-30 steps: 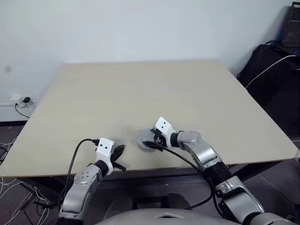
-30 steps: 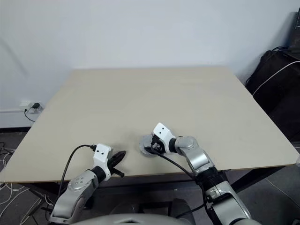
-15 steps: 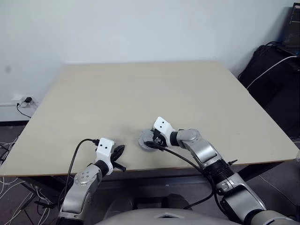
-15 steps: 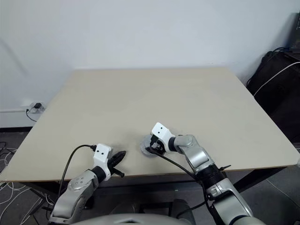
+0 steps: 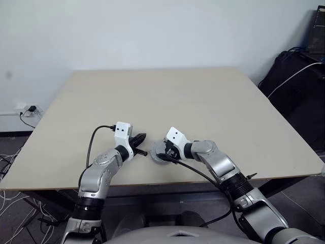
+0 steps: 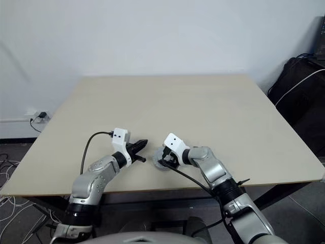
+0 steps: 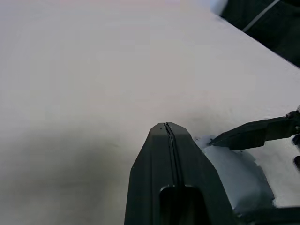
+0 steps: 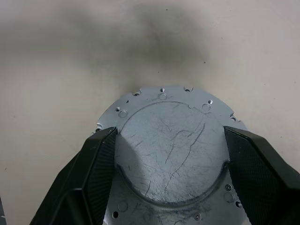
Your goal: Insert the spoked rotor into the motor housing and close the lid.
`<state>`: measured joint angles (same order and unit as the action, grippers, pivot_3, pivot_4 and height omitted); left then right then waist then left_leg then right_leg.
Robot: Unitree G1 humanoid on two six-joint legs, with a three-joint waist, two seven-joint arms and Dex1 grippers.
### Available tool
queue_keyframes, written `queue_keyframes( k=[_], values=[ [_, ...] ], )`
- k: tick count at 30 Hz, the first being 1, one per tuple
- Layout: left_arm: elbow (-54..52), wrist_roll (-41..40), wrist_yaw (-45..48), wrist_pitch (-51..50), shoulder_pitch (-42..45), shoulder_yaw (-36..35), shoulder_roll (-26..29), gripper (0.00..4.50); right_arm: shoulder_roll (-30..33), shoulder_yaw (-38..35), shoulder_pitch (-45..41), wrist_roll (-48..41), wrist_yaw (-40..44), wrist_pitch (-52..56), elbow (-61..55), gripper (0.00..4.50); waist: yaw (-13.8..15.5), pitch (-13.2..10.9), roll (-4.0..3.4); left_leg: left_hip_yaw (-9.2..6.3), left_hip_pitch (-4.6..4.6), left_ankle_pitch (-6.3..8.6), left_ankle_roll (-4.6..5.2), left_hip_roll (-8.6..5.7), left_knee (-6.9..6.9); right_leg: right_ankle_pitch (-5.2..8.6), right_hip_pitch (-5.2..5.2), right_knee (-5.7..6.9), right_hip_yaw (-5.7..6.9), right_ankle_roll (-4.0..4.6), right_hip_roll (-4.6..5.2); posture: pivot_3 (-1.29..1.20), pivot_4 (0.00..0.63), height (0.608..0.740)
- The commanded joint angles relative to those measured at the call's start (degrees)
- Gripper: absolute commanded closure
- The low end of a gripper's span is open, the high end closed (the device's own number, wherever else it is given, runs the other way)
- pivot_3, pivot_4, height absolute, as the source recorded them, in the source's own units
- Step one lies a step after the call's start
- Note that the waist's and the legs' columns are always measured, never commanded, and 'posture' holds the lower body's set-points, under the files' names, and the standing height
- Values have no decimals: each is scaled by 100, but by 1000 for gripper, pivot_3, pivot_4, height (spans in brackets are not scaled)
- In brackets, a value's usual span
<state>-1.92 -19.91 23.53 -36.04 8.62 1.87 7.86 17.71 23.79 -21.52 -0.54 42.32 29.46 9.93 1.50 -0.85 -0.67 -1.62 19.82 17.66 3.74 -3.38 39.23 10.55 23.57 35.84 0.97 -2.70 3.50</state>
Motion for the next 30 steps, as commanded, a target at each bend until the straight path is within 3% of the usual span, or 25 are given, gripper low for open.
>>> queue_keyframes(
  k=[1, 7, 21, 25, 30],
  values=[
    [386, -316, 193, -603, 478, -83, 1, 4500, 84, -5, 12, 146, -80, 148, -22, 1302, -9, -2, 4, -2, 0, 0, 0, 0, 0, 0, 1, 0, 1, -1, 0, 0, 0, 740],
    [776, -84, 425, -991, 769, 323, 186, 4500, 94, -29, 77, 126, -139, 219, -130, 1302, -26, -3, 4, -2, 2, -1, -2, -3, -4, -16, -6, 1, -5, 25, 1, 0, 0, 740],
    [908, 260, 617, -1317, 870, 978, 346, 4500, 153, -8, 175, 70, -103, 340, -230, 1302, 0, -3, 5, -11, -6, 17, -31, -4, -5, 3, 1, -4, -12, -2, 9, 0, 0, 740],
    [883, 259, 610, -1317, 861, 975, 328, 4500, 299, -104, 294, -40, 17, 478, -365, 25, 16, -3, 7, -15, -6, 18, -29, -5, -5, 5, -1, -6, -10, -4, 11, 0, 0, 740],
    [814, 245, 596, -1323, 824, 963, 325, 4500, 600, -327, 655, -161, 59, 640, -837, 25, 36, -4, 7, -19, -5, 20, -28, -5, -5, 11, -3, -6, -7, -11, 16, 0, 0, 740]
  ],
)
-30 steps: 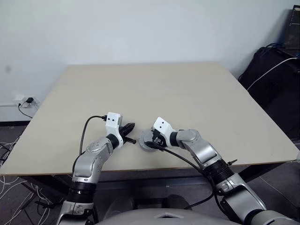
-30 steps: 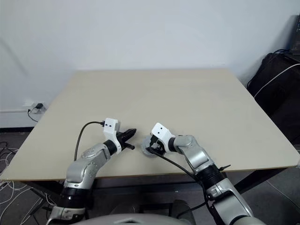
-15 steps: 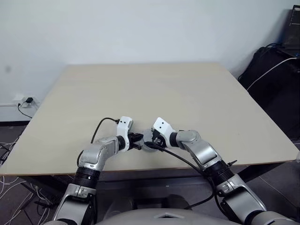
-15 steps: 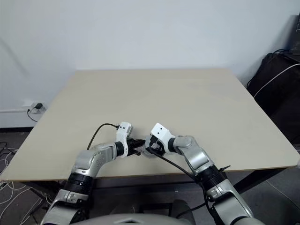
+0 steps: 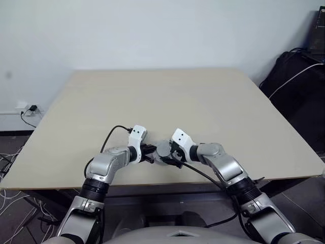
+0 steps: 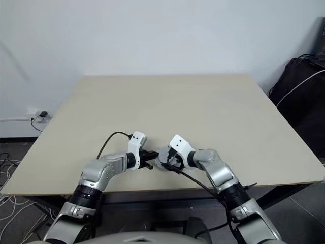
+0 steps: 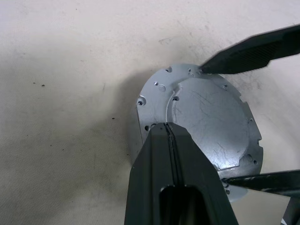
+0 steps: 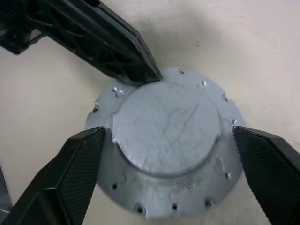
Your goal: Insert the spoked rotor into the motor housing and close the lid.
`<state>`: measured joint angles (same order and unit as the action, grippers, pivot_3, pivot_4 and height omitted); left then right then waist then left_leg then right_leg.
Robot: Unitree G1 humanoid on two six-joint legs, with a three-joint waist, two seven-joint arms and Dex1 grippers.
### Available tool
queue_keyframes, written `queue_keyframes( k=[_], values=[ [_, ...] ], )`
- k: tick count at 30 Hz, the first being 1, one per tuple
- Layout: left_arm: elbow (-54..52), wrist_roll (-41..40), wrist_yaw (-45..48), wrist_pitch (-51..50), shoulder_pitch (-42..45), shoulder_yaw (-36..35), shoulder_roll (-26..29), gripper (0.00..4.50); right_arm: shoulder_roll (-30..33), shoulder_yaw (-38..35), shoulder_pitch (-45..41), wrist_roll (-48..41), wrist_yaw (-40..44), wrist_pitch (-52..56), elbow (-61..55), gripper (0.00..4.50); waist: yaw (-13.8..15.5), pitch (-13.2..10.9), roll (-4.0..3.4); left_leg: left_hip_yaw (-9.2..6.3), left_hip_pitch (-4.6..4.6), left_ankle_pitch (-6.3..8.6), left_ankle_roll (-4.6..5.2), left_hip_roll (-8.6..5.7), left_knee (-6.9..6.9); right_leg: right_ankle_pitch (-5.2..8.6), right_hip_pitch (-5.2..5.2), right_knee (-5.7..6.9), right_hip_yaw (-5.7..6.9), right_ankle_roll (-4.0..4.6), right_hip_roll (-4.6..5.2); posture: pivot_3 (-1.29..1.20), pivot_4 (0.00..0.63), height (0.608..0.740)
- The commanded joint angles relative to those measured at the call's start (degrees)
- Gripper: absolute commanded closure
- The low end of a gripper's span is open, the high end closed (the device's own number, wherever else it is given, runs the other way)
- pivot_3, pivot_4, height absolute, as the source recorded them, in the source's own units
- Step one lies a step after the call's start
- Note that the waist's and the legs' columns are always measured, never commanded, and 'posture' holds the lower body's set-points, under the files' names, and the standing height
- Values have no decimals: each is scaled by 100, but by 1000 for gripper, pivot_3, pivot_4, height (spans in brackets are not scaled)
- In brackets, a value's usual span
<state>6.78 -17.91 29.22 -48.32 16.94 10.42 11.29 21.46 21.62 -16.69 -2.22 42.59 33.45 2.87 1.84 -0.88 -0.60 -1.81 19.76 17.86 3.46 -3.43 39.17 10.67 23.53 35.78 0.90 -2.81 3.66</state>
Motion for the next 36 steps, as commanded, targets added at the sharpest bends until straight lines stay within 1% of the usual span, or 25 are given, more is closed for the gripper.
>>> queue_keyframes(
  k=[1, 3, 5, 8, 10, 12, 14, 17, 21, 24, 27, 30, 32, 36],
  values=[
    [-68, 43, 24, -90, -22, 102, -15, 4500, 312, -177, 284, -61, 51, 300, -330, 25, 1, -1, 3, 0, 0, 1, 1, 0, 0, 1, -1, 0, 0, -1, 1, 0, 0, 740],
    [-84, 38, 11, -78, -50, 85, -14, 4500, 463, -394, 535, -281, 105, 424, -833, 25, 15, -3, 6, 0, 0, 1, 2, -1, 1, 7, -2, -1, 1, -9, 10, 0, 0, 740],
    [-96, 26, 0, -73, -68, 66, -22, 4500, 480, -734, 747, -596, 96, 597, -1296, 25, 24, -10, 17, -1, 1, 3, 4, -1, 0, 8, -1, -2, 0, -11, 15, 0, 0, 740],
    [-126, 16, 18, -68, -98, 67, -22, 4500, 285, -1464, 1104, -1280, -35, 969, -1943, 25, 28, -16, 17, -2, 17, 3, 4, 0, 0, 8, 2, -1, 1, -12, 26, 0, 0, 740],
    [-125, 18, 35, -62, -101, 74, -26, 4500, 66, -1774, 1215, -1514, -303, 1254, -2028, 25, 29, -19, 22, -1, 18, 3, 4, 1, 0, 8, 0, 0, 0, -13, 25, 0, 0, 740],
    [-103, 22, 62, -50, -86, 95, -33, 4500, -320, -2040, 1212, -1624, -805, 1629, -1888, 25, 29, -23, 29, -2, 13, 3, 3, 2, 0, 9, 5, 0, 3, -13, 25, 0, 0, 740],
    [-72, 33, 86, -34, -67, 121, -39, 4500, -669, -2151, 1176, -1607, -1273, 1928, -1674, 25, 31, -24, 31, -2, 11, 4, 3, 2, 0, 9, 7, -3, 5, -14, 25, 0, 0, 740],
    [-29, 66, 97, -15, -42, 148, -48, 4500, -1131, -2256, 1140, -1715, -1615, 2242, -1392, 25, 37, -25, 28, -2, 16, 4, 4, 1, -2, 8, 14, -3, 4, -13, 28, 0, 0, 740],
    [-49, 75, 116, -13, -43, 167, -48, 4500, -1590, -2441, 991, -1879, -1912, 2321, -1041, 25, 31, -26, 23, -3, 19, 6, 6, -4, -5, 7, 17, -3, 3, -11, 33, 0, 0, 740],
    [-65, 80, 119, -8, -50, 168, -36, 4500, -1811, -2626, 840, -2015, -2076, 2460, -820, 25, 29, -28, 19, -2, 17, 6, 6, -5, -5, 7, 17, -4, 3, -13, 33, 0, 0, 740],
    [-93, 85, 112, -1, -74, 147, -21, 4500, -2113, -3077, 656, -2443, -2241, 3017, -586, 25, 30, -28, 17, -3, 17, 7, 6, -5, -7, 8, 18, -3, 5, -12, 33, 0, 0, 740],
    [-114, 85, 106, 9, -109, 139, -14, 4500, -2438, -3709, 443, -2948, -2426, 3628, -332, 25, 25, -28, 13, -4, 18, 7, 7, -6, -10, 7, 20, -3, 4, -10, 33, 0, 0, 740],
    [-123, 85, 98, 11, -123, 135, -17, 4500, -2556, -3980, 343, -3127, -2527, 3898, -224, 25, 21, -28, 11, -4, 17, 8, 7, -6, -10, 7, 19, -4, 4, -8, 33, 0, 0, 740],
    [-156, 78, 88, 8, -154, 124, -32, 4500, -2768, -4499, 226, -3673, -2466, 4461, -75, 25, -8, -26, 6, -5, 17, 9, 5, -5, -17, 9, 21, -3, 4, -1, 33, 0, 0, 740]
  ],
)
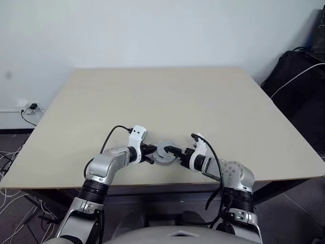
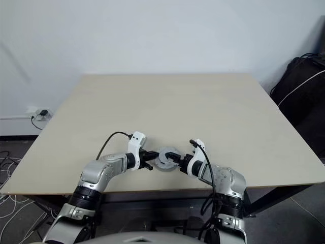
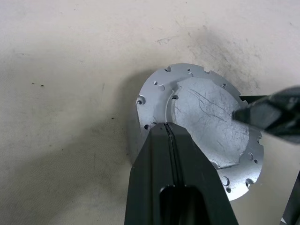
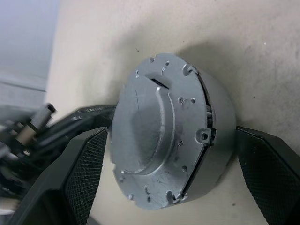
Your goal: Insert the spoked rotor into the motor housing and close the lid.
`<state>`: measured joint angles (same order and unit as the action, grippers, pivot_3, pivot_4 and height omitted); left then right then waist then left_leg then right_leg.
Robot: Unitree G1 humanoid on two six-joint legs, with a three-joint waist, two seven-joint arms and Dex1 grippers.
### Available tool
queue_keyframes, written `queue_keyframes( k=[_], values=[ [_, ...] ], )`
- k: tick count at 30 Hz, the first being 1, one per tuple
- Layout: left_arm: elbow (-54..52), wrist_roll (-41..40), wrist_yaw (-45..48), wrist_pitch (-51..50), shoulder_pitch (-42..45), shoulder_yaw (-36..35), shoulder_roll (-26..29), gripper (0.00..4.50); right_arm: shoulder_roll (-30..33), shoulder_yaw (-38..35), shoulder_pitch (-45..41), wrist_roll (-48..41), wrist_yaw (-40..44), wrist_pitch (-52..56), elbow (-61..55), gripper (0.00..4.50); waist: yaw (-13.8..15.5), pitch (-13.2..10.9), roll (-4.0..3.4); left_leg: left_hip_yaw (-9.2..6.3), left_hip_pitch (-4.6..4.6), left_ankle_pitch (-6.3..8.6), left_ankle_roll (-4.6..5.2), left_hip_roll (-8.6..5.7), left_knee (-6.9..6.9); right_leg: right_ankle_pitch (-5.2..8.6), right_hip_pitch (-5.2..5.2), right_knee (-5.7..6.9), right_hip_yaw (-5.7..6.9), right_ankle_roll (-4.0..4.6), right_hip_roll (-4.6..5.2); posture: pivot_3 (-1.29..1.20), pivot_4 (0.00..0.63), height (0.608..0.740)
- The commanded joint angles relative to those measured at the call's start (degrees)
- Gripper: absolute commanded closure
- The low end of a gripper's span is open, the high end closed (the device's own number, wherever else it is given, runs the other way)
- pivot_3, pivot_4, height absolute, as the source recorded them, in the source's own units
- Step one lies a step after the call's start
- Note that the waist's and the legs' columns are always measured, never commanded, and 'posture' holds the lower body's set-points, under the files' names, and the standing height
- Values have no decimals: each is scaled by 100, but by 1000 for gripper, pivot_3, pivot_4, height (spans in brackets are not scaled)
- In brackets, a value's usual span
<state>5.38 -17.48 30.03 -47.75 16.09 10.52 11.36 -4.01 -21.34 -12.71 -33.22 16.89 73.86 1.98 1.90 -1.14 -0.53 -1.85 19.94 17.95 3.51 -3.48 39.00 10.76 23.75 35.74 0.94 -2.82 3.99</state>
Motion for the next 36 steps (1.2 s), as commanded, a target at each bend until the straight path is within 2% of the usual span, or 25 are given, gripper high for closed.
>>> queue_keyframes(
  k=[1, 4, 7, 15, 28, 33, 36],
  values=[
    [-11, 37, 6, -49, -65, 109, -43, 4500, -236, -240, -173, -674, 153, 519, -2, 25, -31, -1, -3, 0, 0, 1, -1, 0, -2, 1, 0, 0, -1, 3, 0, 0, 0, 740],
    [-6, 45, 11, -52, -67, 98, -48, 4500, -294, -260, -129, -886, 233, 763, -69, 25, -93, -4, -9, 0, 3, 2, -3, 2, -5, 2, -1, 2, -1, 7, -2, 0, 0, 740],
    [15, 78, 29, -50, -63, 79, -58, 4500, -371, -242, -92, -975, 215, 881, -117, 621, -122, -6, -12, 0, 9, 2, -4, 3, -5, 6, -1, 3, -2, 2, -3, 0, 0, 740],
    [16, 127, 55, -63, -66, 42, -71, 4500, -553, -306, -74, -1021, 74, 710, -98, 3152, -116, -12, -22, 0, 24, 6, -1, 0, -5, 7, 9, 2, -1, 1, -3, 0, 0, 740],
    [-130, 88, -104, 291, -120, -245, -211, 4500, -490, -303, 44, -1117, -79, 742, -146, 3251, -118, -16, -29, 0, 24, 7, -1, -1, -5, 12, 9, 1, 0, -7, 0, 0, 0, 740],
    [-736, -336, -596, 954, -515, -1200, -744, 4500, -568, -515, 139, -1264, -229, 607, -203, 3301, -112, -17, -25, 0, 65, 7, -2, 0, -2, -7, 52, 3, -4, 21, 5, 0, 0, 740],
    [-1259, -1281, -723, 639, -941, -2030, -1096, 4500, -650, -794, 168, -1527, -328, 412, -221, 3303, -116, -17, -26, 1, 111, 5, -4, 0, 1, -10, 92, 7, -9, 23, 4, 0, 0, 740]
  ],
)
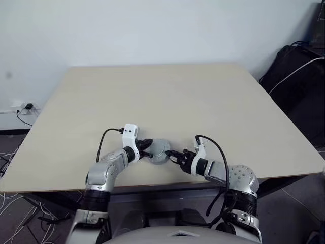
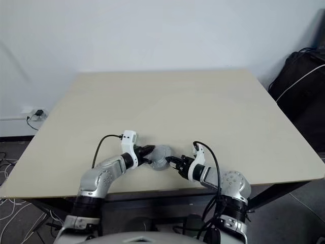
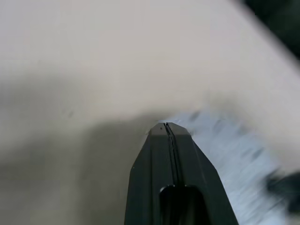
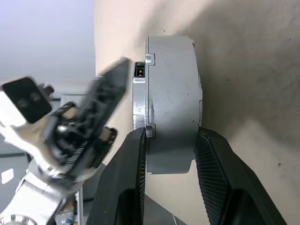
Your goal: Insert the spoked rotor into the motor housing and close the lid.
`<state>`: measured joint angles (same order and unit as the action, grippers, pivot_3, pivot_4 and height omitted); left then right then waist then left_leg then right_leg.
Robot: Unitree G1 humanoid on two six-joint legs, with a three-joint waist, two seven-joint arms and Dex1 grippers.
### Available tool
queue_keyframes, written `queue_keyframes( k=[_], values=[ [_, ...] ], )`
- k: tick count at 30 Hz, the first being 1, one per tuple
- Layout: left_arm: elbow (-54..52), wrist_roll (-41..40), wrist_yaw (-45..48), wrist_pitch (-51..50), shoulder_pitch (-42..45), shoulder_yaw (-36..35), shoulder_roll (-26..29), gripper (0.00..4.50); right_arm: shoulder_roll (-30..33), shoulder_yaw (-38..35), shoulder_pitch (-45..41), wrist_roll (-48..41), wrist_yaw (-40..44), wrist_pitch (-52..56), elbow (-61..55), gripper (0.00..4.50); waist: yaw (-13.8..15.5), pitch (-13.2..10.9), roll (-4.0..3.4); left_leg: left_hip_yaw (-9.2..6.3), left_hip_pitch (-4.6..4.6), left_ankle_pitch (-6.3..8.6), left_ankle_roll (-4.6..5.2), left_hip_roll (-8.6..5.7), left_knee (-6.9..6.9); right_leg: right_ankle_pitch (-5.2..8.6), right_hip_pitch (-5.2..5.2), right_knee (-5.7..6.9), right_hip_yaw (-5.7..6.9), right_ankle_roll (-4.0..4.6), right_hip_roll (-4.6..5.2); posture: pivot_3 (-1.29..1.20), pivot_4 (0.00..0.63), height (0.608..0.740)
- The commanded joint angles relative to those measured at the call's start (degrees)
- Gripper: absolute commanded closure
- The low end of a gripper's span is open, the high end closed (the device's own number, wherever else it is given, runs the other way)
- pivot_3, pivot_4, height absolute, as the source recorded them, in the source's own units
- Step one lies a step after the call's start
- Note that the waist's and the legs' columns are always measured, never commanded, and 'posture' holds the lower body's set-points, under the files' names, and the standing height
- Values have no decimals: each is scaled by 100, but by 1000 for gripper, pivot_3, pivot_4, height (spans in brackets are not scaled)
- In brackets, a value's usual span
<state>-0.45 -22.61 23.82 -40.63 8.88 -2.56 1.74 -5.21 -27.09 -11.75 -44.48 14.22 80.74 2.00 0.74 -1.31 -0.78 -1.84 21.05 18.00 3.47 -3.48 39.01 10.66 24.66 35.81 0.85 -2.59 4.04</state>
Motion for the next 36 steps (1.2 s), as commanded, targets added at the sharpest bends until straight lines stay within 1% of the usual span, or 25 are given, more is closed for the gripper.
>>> queue_keyframes(
  k=[1, 7, 9, 10, 12, 14, 17, 21, 24, 27, 36],
  values=[
    [-838, -957, -90, -132, -377, -834, -162, 4500, -551, -304, 70, -503, -99, -329, -231, 3303, -3, 0, -1, -1, 5, 1, 0, 1, -2, 1, 5, 0, 0, 3, 0, 0, 0, 740],
    [-1355, -2033, -499, -524, -988, -1420, -527, 4500, -529, -358, 102, -788, -293, -403, -249, 3303, 0, -8, -3, 0, 8, 10, 11, 5, -1, 8, 5, -6, 5, 10, -4, 0, 0, 740],
    [-1483, -2921, -832, -719, -1274, -1770, -982, 4500, -566, -434, 71, -911, -365, -497, -242, 3303, 0, -15, 3, 0, 8, 9, 19, 5, 6, 7, 0, -8, 9, 8, -6, 0, 0, 740],
    [-1503, -3467, -1023, -760, -1429, -1916, -1255, 4334, -598, -496, 23, -1016, -408, -559, -249, 3303, -6, -18, 4, 0, 9, 10, 20, 6, 7, 8, -1, -11, 8, 7, -6, 0, 0, 740],
    [-1509, -4338, -1349, -749, -1656, -1996, -1617, 3920, -632, -552, -71, -1218, -493, -655, -283, 3303, -23, -23, 2, 0, 8, 8, 21, 10, 8, 9, 1, -10, 8, 8, -10, 0, 0, 740],
    [-1542, -4792, -1501, -672, -1818, -1828, -1737, 3284, -631, -537, -153, -1398, -587, -726, -310, 3303, -23, -29, 4, 0, 8, 2, 28, 12, 8, 9, 1, -9, 8, 8, -12, 0, 0, 740],
    [-1476, -5113, -1663, -472, -1943, -1553, -1780, 2248, -621, -457, -281, -1658, -723, -848, -350, 3303, -18, -46, 5, 0, 7, -1, 28, 10, 12, 9, -3, -9, 8, 8, -18, 0, 0, 740],
    [-1275, -5313, -1731, -239, -2050, -1097, -1792, 890, -568, -278, -487, -1958, -905, -904, -375, 3303, -53, -49, 5, 8, 0, -2, 27, 10, 13, 21, -8, -6, 0, 32, -49, 0, 0, 740],
    [-1176, -5509, -1723, -79, -2094, -844, -1698, 0, -528, -121, -547, -2141, -1025, -933, -399, 3303, -64, -49, 5, 9, -3, -5, 23, 10, 11, 24, -8, -5, -2, 38, -52, 0, 0, 740],
    [-1087, -5666, -1727, 90, -2097, -664, -1596, 0, -482, 47, -535, -2317, -1122, -929, -451, 3303, -67, -49, 5, 10, -2, -12, 9, 10, 10, 26, -7, -5, -4, 42, -51, 0, 0, 740],
    [-811, -6030, -1642, 297, -2052, -266, -1371, 0, -351, 438, -274, -2956, -1358, -509, -634, 3303, -82, -49, 4, 13, -4, -3, 28, 11, 11, 26, -7, -4, -6, 42, -54, 0, 0, 740]
  ],
)
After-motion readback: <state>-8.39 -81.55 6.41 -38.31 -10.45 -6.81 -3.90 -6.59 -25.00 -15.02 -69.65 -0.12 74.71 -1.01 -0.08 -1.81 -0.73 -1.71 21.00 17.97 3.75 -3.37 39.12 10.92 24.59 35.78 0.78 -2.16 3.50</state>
